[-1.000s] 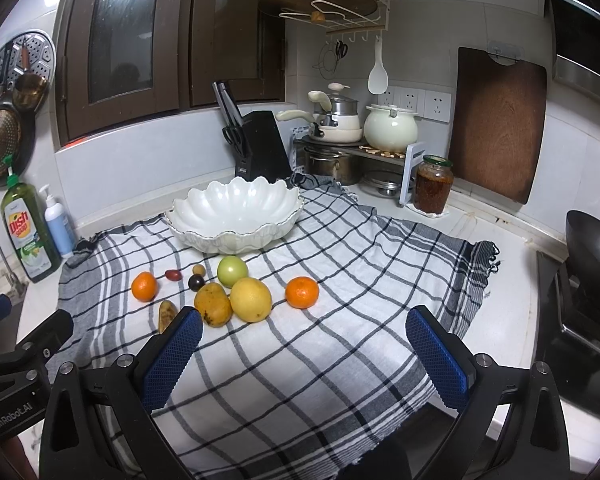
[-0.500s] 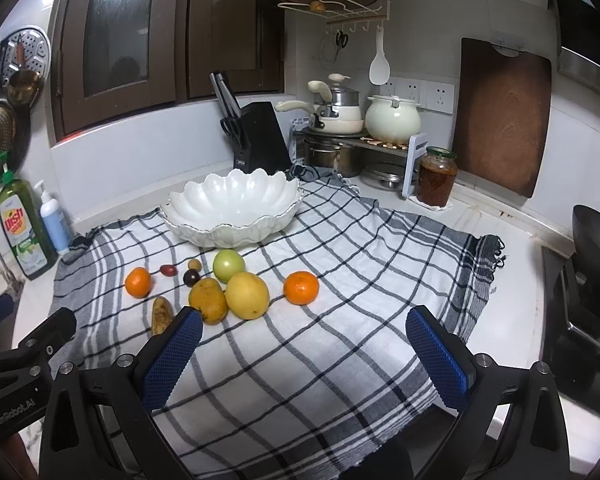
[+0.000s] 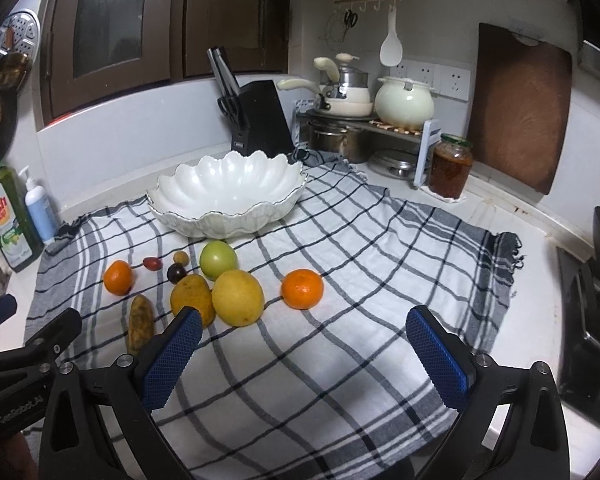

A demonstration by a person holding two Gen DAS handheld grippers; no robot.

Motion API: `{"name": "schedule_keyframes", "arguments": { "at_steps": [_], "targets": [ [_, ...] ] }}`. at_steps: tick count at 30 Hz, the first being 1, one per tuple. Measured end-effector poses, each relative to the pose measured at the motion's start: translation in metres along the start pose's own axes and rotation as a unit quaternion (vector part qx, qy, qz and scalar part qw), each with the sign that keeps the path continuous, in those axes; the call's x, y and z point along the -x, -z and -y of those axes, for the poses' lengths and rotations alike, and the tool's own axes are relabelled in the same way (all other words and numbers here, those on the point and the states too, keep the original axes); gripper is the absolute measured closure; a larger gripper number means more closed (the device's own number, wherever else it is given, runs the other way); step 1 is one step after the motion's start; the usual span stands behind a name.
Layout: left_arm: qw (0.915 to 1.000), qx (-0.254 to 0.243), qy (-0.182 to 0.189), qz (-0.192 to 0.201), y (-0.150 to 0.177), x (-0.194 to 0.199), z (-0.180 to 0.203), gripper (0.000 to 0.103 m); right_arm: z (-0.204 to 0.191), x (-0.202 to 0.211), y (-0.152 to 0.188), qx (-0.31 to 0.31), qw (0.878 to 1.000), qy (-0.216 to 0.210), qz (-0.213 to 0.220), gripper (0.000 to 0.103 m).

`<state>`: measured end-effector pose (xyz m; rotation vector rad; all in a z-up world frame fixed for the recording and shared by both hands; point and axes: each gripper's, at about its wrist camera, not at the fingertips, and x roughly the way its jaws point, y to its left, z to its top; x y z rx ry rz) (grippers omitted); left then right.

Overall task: Organize fruits
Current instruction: 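Lower the left tool to the brown banana and close on it while the right tool approaches the yellow grapefruit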

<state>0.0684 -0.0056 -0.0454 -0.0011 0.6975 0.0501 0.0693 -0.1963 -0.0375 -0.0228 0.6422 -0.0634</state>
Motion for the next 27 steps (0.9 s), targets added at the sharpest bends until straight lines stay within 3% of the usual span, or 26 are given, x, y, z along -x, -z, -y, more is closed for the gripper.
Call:
{"name": "schedule_keyframes", "arguments": {
  "at_steps": [11, 18, 27],
  "targets": [
    [0.9994, 0.002, -0.004, -0.036, -0.002, -0.043, 0.012, 0.003, 0.006, -0.041, -0.006, -0.004, 1.0, -0.016, -0.023, 0.0],
    [0.9988, 0.0, -0.002, -0.049, 0.0, -0.064, 0.02, 0.011, 0.011, -0.059, -0.003, -0.01, 0.999, -0.017, -0.04, 0.0],
    [0.9973, -0.001, -0.005, -0.074, 0.005, -0.089, 0.027, 0.034, 0.012, -0.077, 0.003, -0.013, 0.998, -0.021, -0.052, 0.0]
  ]
}}
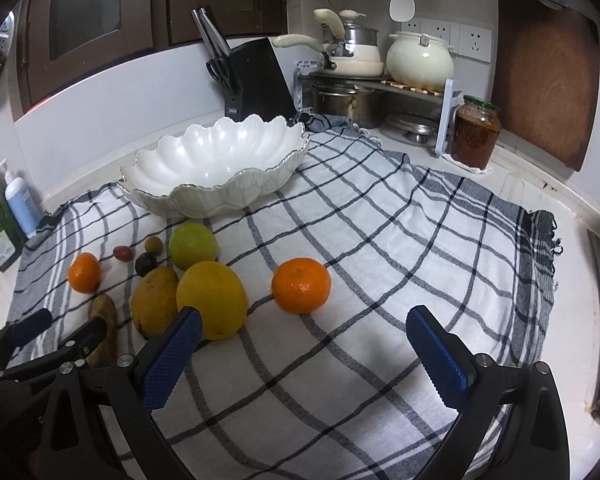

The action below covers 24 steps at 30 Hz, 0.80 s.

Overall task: Organize fruits
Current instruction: 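Lower the left tool to the brown banana and close on it while the right tool approaches the yellow grapefruit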

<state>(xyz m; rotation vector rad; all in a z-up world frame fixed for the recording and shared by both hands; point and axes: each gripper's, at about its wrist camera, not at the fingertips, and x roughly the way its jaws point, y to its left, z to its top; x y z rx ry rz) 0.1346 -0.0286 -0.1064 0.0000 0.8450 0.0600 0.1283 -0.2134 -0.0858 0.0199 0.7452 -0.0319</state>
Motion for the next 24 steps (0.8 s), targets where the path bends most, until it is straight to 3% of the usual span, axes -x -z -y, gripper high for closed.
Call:
{"name": "schedule_keyframes", "arguments": {
  "at_steps": [5, 14, 24],
  "targets": [
    [0.9999, -0.005, 0.005, -0.011, 0.003, -0.01, 0.004, 0.041, 0.004, -0.009, 0.004, -0.005, 1.0, 0.001, -0.01, 0.0],
    [0.9996, -0.011, 0.015, -0.021, 0.005, -0.023, 0.005, 0.062, 0.003, -0.019, 0.007, -0.004, 1.0, -0.003, -0.022, 0.0],
    [0.9993, -0.017, 0.027, -0.02, 0.006, -0.027, 0.005, 0.07, 0.001, -0.021, 0.009, -0.002, 1.0, -0.001, -0.028, 0.0]
  ]
}}
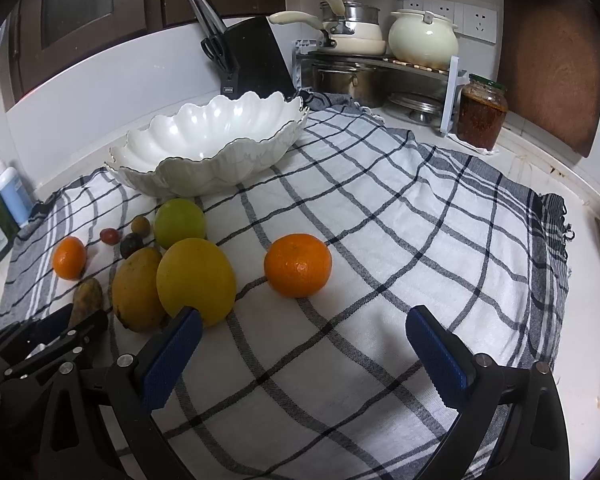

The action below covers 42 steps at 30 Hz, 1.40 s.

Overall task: Organize fruits
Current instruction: 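Lower the left tool to the brown banana and close on it while the right tool approaches the yellow grapefruit, then close the right tool on the yellow grapefruit and lift it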

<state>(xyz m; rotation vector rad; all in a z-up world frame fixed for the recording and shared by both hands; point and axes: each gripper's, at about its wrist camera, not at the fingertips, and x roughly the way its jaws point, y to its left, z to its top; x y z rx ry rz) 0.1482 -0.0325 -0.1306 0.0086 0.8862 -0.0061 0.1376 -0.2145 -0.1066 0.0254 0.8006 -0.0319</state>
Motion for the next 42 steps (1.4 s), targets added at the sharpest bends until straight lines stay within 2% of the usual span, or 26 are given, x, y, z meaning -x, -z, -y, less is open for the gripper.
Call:
{"name": "schedule_keyframes", "arguments": {
  "at_steps": [6, 20, 34, 42],
  "targets": [
    [0.9999, 0.001, 0.012, -0.002, 0.001, 0.006, -0.002, 0.072, -0.002, 0.005, -0.001, 0.001, 1.0, -0.003, 0.006, 0.0],
    [0.9995, 0.013, 0.021, 0.022, -0.004, 0.031, -0.023, 0.074, -0.028, 0.016, -0.014, 0.019, 0.999, -0.029, 0.023, 0.002],
    [0.9992, 0.03, 0.018, 0.02, -0.013, 0.025, -0.04, 0.074, -0.05, -0.02, -0.026, 0.029, 0.998, -0.057, -0.014, 0.03],
    [0.9992, 0.034, 0.017, 0.016, -0.015, 0.019, -0.041, 0.074, -0.051, -0.039, -0.025, 0.02, 0.997, -0.066, -0.032, 0.033]
  ]
}}
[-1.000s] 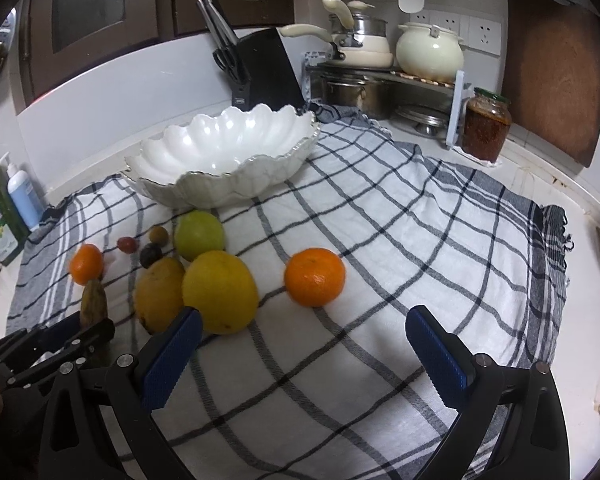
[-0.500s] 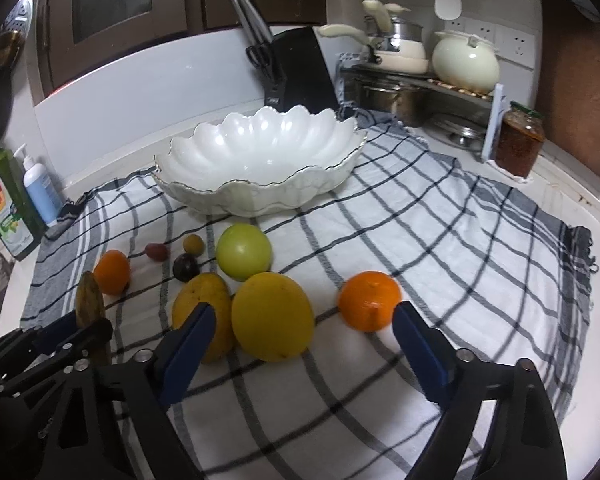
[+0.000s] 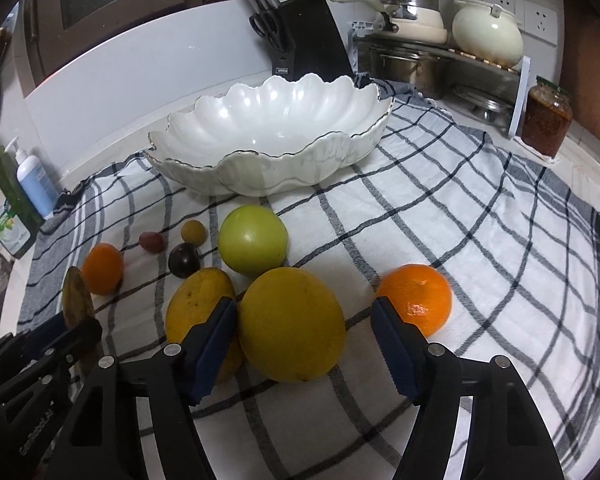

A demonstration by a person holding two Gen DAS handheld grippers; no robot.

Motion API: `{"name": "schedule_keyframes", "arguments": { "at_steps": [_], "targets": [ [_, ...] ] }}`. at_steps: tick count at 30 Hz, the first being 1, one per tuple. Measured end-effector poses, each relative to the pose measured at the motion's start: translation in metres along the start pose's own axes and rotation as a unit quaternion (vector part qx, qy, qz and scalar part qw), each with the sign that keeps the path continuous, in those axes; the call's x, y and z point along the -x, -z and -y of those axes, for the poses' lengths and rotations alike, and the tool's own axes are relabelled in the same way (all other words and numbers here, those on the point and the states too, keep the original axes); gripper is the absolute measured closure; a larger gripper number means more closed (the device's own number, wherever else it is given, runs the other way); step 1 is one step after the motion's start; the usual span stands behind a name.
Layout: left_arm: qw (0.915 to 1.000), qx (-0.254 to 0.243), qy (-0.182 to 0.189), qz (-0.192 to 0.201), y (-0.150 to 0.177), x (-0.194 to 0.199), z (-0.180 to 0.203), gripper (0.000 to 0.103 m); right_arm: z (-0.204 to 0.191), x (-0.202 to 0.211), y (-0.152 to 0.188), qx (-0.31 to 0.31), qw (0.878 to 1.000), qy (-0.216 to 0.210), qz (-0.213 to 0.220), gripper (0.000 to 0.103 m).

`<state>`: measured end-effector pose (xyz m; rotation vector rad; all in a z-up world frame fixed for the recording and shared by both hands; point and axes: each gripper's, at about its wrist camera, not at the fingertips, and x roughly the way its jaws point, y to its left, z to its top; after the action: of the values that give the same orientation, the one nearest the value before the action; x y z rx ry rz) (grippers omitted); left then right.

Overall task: Organize fruits
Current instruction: 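Close the right tool on the yellow grapefruit and lift it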

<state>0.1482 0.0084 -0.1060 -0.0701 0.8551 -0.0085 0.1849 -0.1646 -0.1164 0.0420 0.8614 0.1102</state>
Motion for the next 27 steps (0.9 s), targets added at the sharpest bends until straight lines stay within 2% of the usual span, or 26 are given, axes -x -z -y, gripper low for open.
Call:
{"name": "schedule_keyframes", "arguments": {
  "at_steps": [3, 6, 14, 27],
  "targets": [
    [1.0, 0.0, -0.001, 0.0, 0.0, -0.001, 0.0, 0.074, 0.001, -0.005, -0.001, 0.002, 1.0, -0.002, 0.002, 0.037],
    [1.0, 0.0, 0.0, -0.001, 0.0, -0.001, 0.0, 0.074, -0.001, -0.007, -0.003, 0.007, 1.0, -0.014, 0.001, 0.048],
    [1.0, -0.001, -0.003, 0.006, 0.0, 0.004, 0.002, 0.074, -0.003, -0.002, 0.0, 0.002, 1.0, -0.012, -0.001, 0.049],
    [0.9994, -0.008, 0.005, 0.033, -0.013, 0.035, 0.011, 0.074, 0.005, 0.042, -0.001, -0.003, 1.0, -0.008, 0.028, 0.05]
  ]
}}
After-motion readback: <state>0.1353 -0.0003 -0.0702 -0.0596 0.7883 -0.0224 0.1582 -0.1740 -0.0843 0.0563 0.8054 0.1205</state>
